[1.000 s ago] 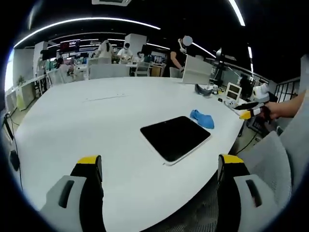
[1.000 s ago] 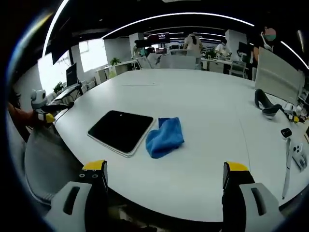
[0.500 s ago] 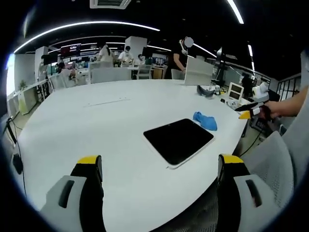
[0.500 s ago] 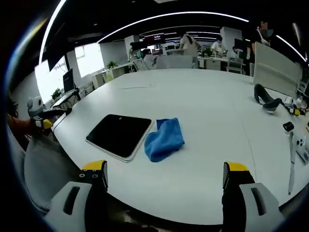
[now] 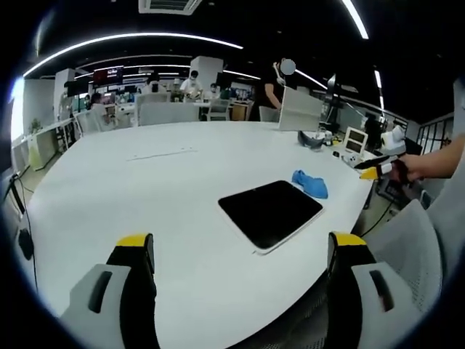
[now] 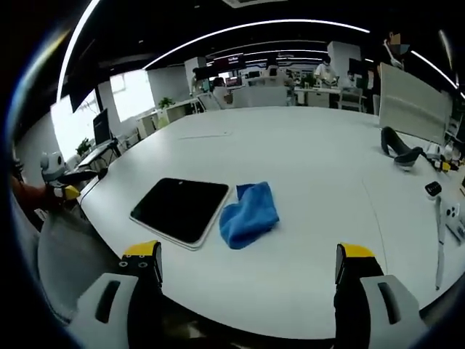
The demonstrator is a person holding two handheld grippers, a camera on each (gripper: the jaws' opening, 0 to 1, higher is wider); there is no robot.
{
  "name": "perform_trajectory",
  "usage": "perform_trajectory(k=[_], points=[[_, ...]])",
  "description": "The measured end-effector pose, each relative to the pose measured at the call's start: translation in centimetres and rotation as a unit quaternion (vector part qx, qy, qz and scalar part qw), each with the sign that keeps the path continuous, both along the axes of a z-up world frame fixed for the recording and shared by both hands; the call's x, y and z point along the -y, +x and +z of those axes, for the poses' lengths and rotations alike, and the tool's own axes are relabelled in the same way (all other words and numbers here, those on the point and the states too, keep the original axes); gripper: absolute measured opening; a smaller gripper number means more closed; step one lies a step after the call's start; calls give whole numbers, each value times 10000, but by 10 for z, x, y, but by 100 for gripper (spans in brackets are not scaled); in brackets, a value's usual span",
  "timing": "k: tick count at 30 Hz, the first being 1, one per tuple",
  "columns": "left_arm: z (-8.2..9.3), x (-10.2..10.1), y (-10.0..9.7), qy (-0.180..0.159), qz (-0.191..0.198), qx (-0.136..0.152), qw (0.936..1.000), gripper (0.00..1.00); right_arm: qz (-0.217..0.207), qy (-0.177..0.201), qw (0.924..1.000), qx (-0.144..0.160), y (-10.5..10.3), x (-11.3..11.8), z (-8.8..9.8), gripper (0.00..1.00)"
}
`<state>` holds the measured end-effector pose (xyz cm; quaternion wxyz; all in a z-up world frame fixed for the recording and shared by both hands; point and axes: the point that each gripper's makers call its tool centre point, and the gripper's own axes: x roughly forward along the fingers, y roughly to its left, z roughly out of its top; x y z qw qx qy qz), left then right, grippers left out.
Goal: Wipe the mirror surface with the cleaning cloth until all visible marks leave the cleaned area.
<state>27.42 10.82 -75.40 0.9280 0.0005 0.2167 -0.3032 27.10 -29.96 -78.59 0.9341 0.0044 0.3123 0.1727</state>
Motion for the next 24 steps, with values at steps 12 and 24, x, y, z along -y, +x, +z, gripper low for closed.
perform_trajectory(k=[12, 24], points=[[0, 4, -1, -17, -63, -12, 10000, 99, -129, -19, 9999, 98, 5, 15, 8, 98], [4, 0, 0, -10, 81, 23, 10000, 99, -94, 8, 9998, 162, 22, 12, 23, 98]])
